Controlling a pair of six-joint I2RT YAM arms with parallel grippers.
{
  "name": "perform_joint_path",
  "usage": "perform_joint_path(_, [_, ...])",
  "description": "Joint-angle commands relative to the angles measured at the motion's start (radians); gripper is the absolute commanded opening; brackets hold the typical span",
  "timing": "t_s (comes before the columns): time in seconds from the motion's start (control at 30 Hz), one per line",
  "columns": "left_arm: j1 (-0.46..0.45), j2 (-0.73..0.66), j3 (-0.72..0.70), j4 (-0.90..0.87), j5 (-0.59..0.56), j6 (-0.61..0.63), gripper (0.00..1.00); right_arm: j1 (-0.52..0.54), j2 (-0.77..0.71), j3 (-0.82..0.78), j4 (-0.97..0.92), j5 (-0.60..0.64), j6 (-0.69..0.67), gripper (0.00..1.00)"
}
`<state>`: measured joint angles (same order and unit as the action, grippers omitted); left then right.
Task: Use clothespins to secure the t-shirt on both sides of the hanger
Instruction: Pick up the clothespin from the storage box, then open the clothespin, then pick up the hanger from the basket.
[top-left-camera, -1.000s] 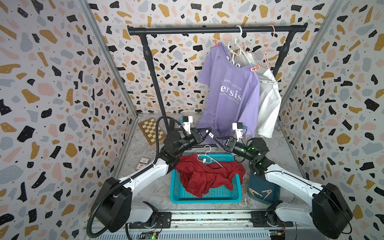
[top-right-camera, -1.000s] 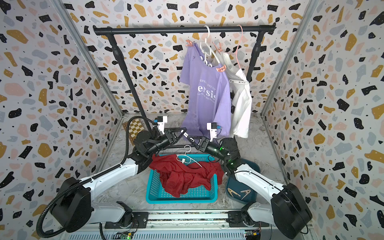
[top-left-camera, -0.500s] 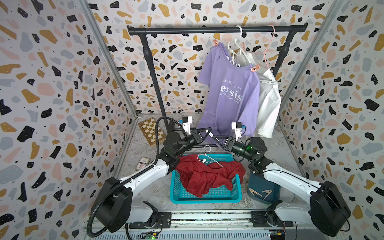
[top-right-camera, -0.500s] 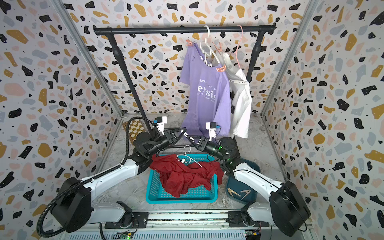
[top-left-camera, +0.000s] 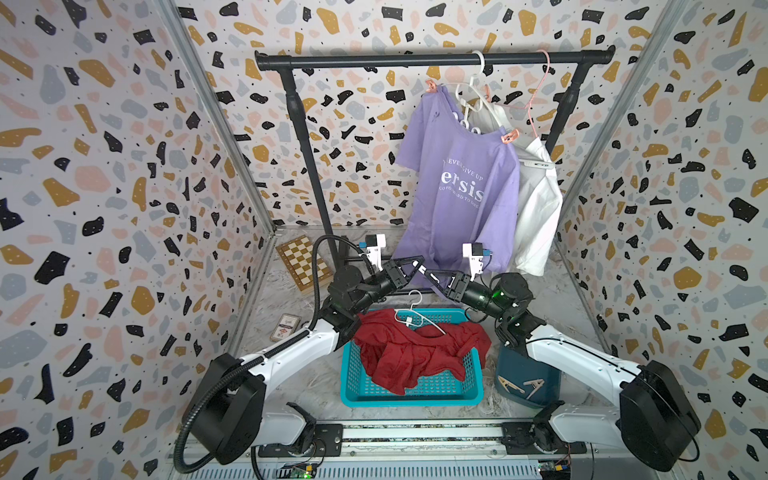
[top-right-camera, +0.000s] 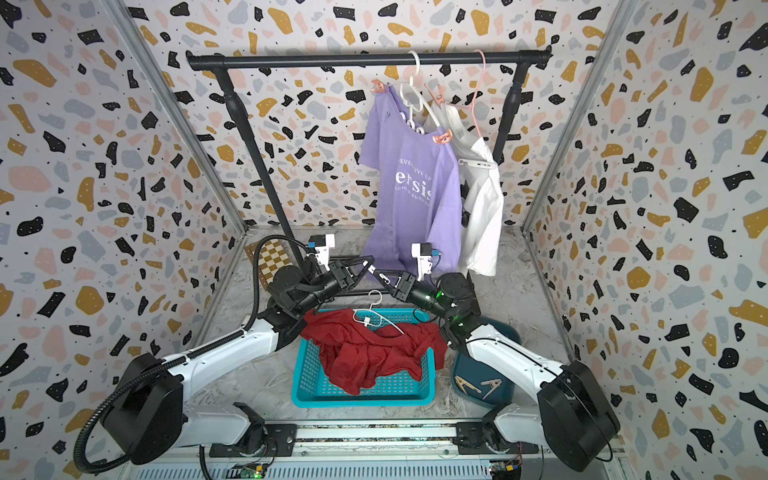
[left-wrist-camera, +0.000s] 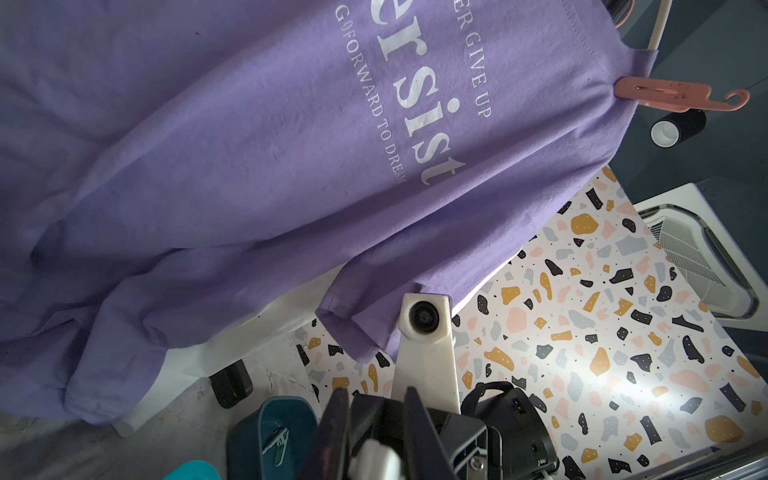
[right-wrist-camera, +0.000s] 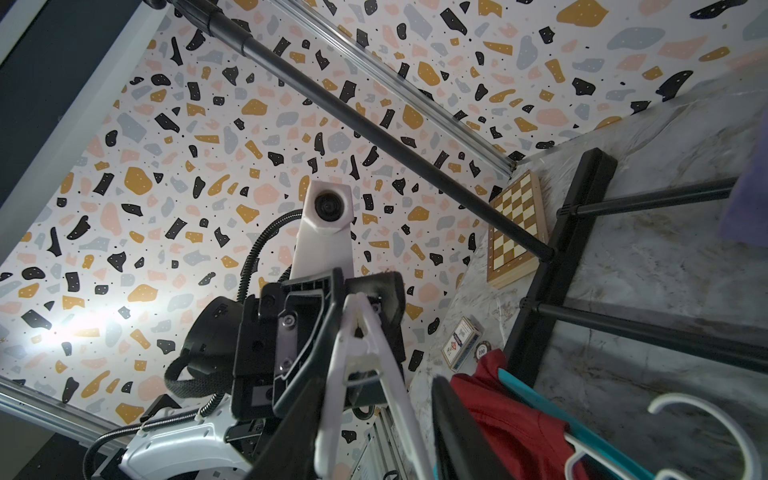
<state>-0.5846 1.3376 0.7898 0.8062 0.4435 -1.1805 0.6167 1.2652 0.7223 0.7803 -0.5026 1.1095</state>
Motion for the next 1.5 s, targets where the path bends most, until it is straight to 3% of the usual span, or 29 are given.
perform_joint_path(0.0, [-0.006,0.003,-0.022,0.039,-0.006,0.012,0.20,0.006,-0.027,0.046,0.001,0.018,-0.029,0.40])
perform_joint_path(0.07, [-0.006,0.004,-0.019,0.030,-0.003,0.016,0.27,0.005,-0.038,0.049,-0.019,0.027,-0.042,0.37])
perform_joint_path(0.13, [-0.006,0.003,-0.017,0.017,0.000,0.017,0.53,0.004,-0.046,0.057,-0.052,0.037,-0.063,0.34])
perform_joint_path(0.23, [-0.005,-0.003,-0.011,-0.027,-0.001,0.036,0.79,0.003,-0.056,0.081,-0.118,0.048,-0.098,0.28])
perform_joint_path(0.37, [-0.001,-0.035,-0.012,-0.107,-0.025,0.081,0.92,-0.003,-0.068,0.113,-0.241,0.069,-0.160,0.18])
perform_joint_path(0.67, [0.130,-0.117,-0.004,-0.316,0.068,0.191,0.94,-0.036,-0.108,0.156,-0.503,0.092,-0.299,0.08])
perform_joint_path(0.83, [0.198,-0.118,0.056,-0.485,0.205,0.361,0.93,-0.079,-0.129,0.169,-0.652,0.074,-0.393,0.00])
perform_joint_path(1.0, [0.226,-0.042,0.160,-0.714,0.313,0.548,0.90,-0.122,-0.148,0.189,-0.791,0.050,-0.505,0.00])
perform_joint_path(1.3, [0.245,0.132,0.278,-0.890,0.435,0.732,0.82,-0.169,-0.214,0.182,-0.977,0.050,-0.632,0.00])
perform_joint_path(1.47, [0.244,0.200,0.320,-0.972,0.402,0.813,0.82,-0.175,-0.252,0.149,-1.020,0.046,-0.637,0.00])
